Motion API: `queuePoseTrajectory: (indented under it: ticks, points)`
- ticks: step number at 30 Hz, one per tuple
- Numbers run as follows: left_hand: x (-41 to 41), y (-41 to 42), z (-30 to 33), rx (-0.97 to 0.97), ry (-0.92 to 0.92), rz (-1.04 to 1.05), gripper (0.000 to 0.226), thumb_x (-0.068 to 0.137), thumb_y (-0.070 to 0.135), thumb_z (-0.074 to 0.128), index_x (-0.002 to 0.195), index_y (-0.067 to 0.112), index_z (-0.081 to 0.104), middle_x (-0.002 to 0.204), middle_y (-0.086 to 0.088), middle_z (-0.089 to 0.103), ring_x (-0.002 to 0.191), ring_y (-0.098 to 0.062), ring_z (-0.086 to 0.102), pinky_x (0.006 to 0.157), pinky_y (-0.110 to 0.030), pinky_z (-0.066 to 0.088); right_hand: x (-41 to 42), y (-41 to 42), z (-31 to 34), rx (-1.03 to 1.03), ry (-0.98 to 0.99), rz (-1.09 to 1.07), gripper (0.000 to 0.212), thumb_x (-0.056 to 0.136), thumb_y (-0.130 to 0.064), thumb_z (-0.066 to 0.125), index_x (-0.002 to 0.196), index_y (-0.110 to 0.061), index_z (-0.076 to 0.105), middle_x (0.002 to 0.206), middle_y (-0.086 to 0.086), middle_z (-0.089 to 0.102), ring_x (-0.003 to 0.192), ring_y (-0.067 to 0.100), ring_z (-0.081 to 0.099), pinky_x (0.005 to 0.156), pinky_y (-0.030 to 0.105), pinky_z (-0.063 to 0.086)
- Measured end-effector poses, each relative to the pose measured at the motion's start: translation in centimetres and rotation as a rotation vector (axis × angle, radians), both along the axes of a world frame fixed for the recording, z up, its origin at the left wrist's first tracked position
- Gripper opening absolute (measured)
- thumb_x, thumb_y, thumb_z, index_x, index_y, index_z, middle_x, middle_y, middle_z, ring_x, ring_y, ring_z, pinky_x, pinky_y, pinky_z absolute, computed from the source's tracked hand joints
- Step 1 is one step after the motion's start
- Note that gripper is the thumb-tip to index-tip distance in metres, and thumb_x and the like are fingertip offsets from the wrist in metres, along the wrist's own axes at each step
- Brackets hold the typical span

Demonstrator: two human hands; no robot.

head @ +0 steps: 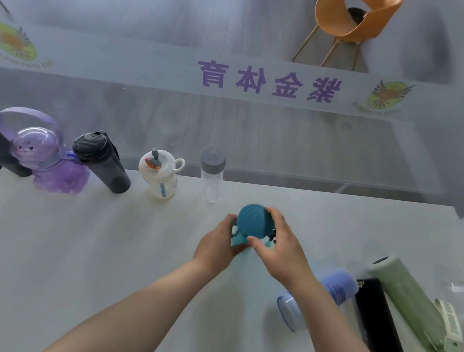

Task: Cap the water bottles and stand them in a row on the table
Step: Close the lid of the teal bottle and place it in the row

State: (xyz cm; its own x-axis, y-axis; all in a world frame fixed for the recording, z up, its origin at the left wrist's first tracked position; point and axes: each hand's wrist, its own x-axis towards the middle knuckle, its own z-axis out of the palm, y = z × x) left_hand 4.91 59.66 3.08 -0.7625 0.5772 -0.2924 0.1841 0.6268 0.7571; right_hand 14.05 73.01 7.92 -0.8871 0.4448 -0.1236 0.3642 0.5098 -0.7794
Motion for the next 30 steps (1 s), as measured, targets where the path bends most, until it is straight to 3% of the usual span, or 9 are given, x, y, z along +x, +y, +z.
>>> queuePoseTrajectory:
  ticks: [5, 10, 17, 25, 30]
  points:
    - [-2.7, 2.6, 0.2, -0.034, 0.077, -0.006, 0.049, 0.083, 0.048, 0.068, 0.120, 0.029, 0.041, 0.117, 0.007, 0.065, 0.102, -0.020, 0.065, 0.081, -0.036, 0.052, -2.9, 3.0, 0.3, -0.022, -0.022, 0.045, 0.064, 0.085, -0.033, 0.070, 0.137, -0.035, 0.033, 0.128, -0.013, 0.048, 0.109, 0.008, 0.051, 0.092, 0.023, 0.044]
    - [-4.5, 4.9, 0.0, -0.028, 0.091, 0.058, 0.050, 0.082, 0.047, 0.070, 0.120, 0.031, 0.040, 0.117, 0.010, 0.063, 0.101, -0.018, 0.066, 0.081, -0.037, 0.053, -5.7, 6.0, 0.7, -0.029, -0.061, 0.102, 0.062, 0.084, -0.034, 0.070, 0.135, -0.039, 0.034, 0.121, -0.009, 0.050, 0.082, 0.007, 0.052, 0.077, 0.021, 0.041]
    - [-6.3, 7.4, -0.2, -0.013, 0.121, 0.131, 0.050, 0.081, 0.044, 0.072, 0.118, 0.030, 0.043, 0.114, 0.012, 0.064, 0.099, -0.016, 0.066, 0.081, -0.039, 0.054, -8.4, 8.9, 0.8, -0.018, -0.064, 0.177, 0.064, 0.086, -0.034, 0.068, 0.138, -0.037, 0.032, 0.123, -0.010, 0.049, 0.077, 0.003, 0.052, 0.073, 0.020, 0.039]
    - [-7.3, 8.9, -0.6, -0.022, 0.163, 0.181, 0.050, 0.081, 0.039, 0.073, 0.119, 0.026, 0.044, 0.111, 0.008, 0.066, 0.101, -0.014, 0.066, 0.077, -0.035, 0.054, -10.3, 10.8, 0.2, -0.030, -0.028, 0.222, 0.064, 0.086, -0.034, 0.068, 0.138, -0.038, 0.031, 0.128, -0.009, 0.049, 0.087, 0.007, 0.054, 0.076, 0.020, 0.042]
    - [-7.1, 9.1, -0.9, -0.023, 0.171, 0.208, 0.051, 0.081, 0.038, 0.074, 0.120, 0.025, 0.044, 0.112, 0.007, 0.066, 0.102, -0.014, 0.066, 0.078, -0.034, 0.054, -10.3, 11.0, -0.2, -0.035, -0.002, 0.247, 0.065, 0.086, -0.035, 0.068, 0.139, -0.038, 0.030, 0.133, -0.006, 0.047, 0.099, 0.016, 0.053, 0.087, 0.030, 0.048]
